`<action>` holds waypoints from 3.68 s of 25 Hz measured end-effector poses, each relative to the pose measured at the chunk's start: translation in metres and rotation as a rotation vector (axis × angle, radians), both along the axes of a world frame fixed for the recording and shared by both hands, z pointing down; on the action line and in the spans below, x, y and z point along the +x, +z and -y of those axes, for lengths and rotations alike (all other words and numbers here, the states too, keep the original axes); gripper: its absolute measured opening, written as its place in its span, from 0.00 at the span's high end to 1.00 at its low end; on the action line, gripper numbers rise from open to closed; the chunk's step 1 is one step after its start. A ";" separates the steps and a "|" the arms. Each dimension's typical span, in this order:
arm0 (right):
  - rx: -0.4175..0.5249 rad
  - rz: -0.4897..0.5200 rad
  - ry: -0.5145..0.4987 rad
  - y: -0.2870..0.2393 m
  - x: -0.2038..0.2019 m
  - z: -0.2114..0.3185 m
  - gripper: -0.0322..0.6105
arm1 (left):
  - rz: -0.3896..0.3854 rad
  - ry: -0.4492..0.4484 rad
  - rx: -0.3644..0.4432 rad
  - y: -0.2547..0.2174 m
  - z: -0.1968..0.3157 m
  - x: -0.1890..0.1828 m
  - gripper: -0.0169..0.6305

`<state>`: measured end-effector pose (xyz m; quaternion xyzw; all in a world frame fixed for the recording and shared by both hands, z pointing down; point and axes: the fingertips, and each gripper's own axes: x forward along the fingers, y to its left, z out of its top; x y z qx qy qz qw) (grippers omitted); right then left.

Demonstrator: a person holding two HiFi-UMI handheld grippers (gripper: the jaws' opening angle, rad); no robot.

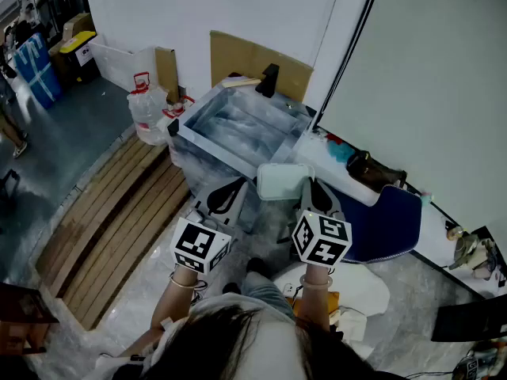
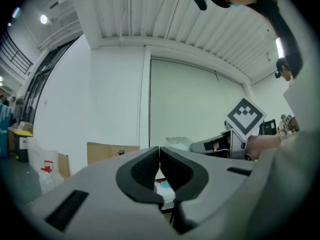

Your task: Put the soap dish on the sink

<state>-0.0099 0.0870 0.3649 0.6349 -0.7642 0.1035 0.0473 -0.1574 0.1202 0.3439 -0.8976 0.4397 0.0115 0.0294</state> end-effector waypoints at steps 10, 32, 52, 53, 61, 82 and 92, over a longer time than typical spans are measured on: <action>0.009 -0.007 0.021 0.006 0.007 0.015 0.91 | -0.002 0.014 -0.023 0.009 0.021 0.008 0.96; -0.034 -0.009 0.001 0.028 0.059 0.121 0.91 | 0.014 0.025 -0.066 0.026 0.130 0.071 0.96; -0.114 -0.007 0.002 0.062 0.102 0.230 0.91 | 0.030 0.023 -0.138 0.052 0.245 0.116 0.96; -0.116 -0.008 0.001 0.063 0.105 0.236 0.91 | 0.031 0.022 -0.141 0.054 0.250 0.118 0.96; -0.132 -0.006 -0.016 0.070 0.123 0.277 0.91 | 0.038 0.008 -0.167 0.062 0.287 0.138 0.96; -0.192 -0.057 -0.076 0.111 0.150 0.375 0.91 | 0.074 -0.025 -0.218 0.091 0.365 0.171 0.96; -0.232 -0.098 -0.099 0.138 0.154 0.415 0.91 | 0.068 -0.035 -0.242 0.111 0.398 0.174 0.96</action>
